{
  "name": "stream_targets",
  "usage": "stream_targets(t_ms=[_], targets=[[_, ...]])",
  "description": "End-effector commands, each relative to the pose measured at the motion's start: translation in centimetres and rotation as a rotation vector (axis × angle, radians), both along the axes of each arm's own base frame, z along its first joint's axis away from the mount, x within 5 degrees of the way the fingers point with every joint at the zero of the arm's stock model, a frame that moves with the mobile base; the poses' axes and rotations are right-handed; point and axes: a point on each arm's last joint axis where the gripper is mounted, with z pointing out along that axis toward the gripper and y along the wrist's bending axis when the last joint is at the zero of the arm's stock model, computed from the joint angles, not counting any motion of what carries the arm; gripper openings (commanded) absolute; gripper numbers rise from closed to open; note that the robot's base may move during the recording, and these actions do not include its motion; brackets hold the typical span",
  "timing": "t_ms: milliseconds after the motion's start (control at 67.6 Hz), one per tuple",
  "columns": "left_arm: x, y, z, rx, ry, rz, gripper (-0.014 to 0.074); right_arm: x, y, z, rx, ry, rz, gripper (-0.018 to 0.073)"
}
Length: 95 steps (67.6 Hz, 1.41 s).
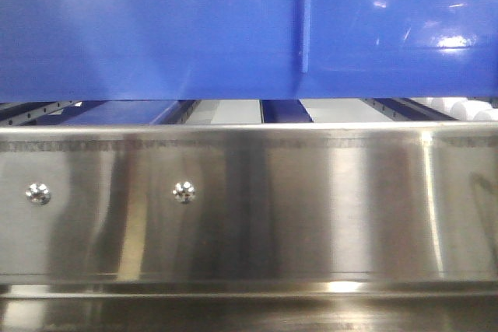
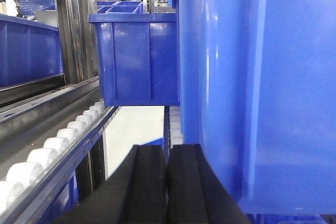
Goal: Move blue bin to conveyor side
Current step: 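Grip the rim of the large blue bin with both grippers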
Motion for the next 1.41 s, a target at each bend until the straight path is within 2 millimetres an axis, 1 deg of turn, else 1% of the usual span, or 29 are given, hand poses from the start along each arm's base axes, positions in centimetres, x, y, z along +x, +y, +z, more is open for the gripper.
stream_targets(t_ms=[0, 503, 651, 902, 991, 1021, 1065, 1095, 1109, 1124, 1154, 1213, 1228, 1316, 1361, 1390], targets=[[-0.1, 0.0, 0.3, -0.002, -0.024, 0.001, 0.0002, 0.0, 0.0, 0.2, -0.010, -0.026, -0.005, -0.0088], [-0.1, 0.0, 0.4, -0.002, -0.038, 0.002, 0.0002, 0.0, 0.0, 0.2, -0.010, -0.026, -0.005, -0.0088], [-0.1, 0.0, 0.7, -0.001, -0.074, 0.004, 0.0002, -0.1, 0.0, 0.6, -0.010, -0.071, -0.008, -0.0088], [-0.1, 0.0, 0.7, -0.001, -0.074, 0.004, 0.0002, -0.2, -0.1, 1.3, -0.001, -0.145, -0.012, -0.0088], [-0.2, 0.1, 1.0, -0.035, -0.105, 0.004, 0.0002, -0.2, -0.1, 1.3, 0.026, -0.141, -0.011, -0.0088], [-0.2, 0.1, 1.2, -0.058, -0.131, 0.006, 0.0002, -0.3, -0.1, 1.9, 0.026, -0.149, -0.010, -0.0088], [-0.2, 0.2, 1.4, -0.089, -0.152, 0.007, 0.0002, -0.6, -0.1, 3.3, 0.025, -0.157, -0.005, -0.0088], [-0.3, 0.2, 1.5, -0.095, -0.157, 0.007, 0.0002, -0.9, 0.0, 4.1, 0.025, -0.132, 0.001, -0.0088], [-0.3, 0.2, 1.8, -0.094, -0.164, 0.006, 0.0002, -1.0, 0.0, 4.6, 0.025, -0.138, 0.002, -0.0088], [-0.4, 0.2, 2.4, -0.094, -0.173, 0.004, 0.0002, -1.2, 0.1, 5.0, 0.024, -0.114, 0.006, -0.0088], [-0.7, 0.1, 3.4, -0.091, -0.187, 0.000, 0.0002, -1.7, 0.1, 6.3, 0.023, -0.107, 0.012, -0.0088], [-1.1, 0.0, 4.9, -0.074, -0.176, -0.008, 0.0002, -2.7, 0.2, 8.3, 0.020, -0.087, 0.022, -0.0088], [-1.3, 0.0, 5.7, -0.064, -0.180, -0.011, 0.0002, -3.0, 0.3, 8.8, 0.020, -0.087, 0.024, -0.0088], [-2.5, -0.2, 8.5, -0.014, -0.130, -0.015, 0.0007, -3.7, 0.4, 11.6, 0.018, -0.042, 0.035, -0.0084], [-2.8, -0.2, 9.7, 0.006, -0.080, -0.013, 0.0022, -3.7, 0.5, 12.9, 0.029, -0.018, 0.045, -0.0062], [-3.1, -0.2, 10.7, 0.010, -0.081, -0.013, 0.0033, -3.8, 0.5, 14.0, 0.041, -0.017, 0.056, -0.0027]])
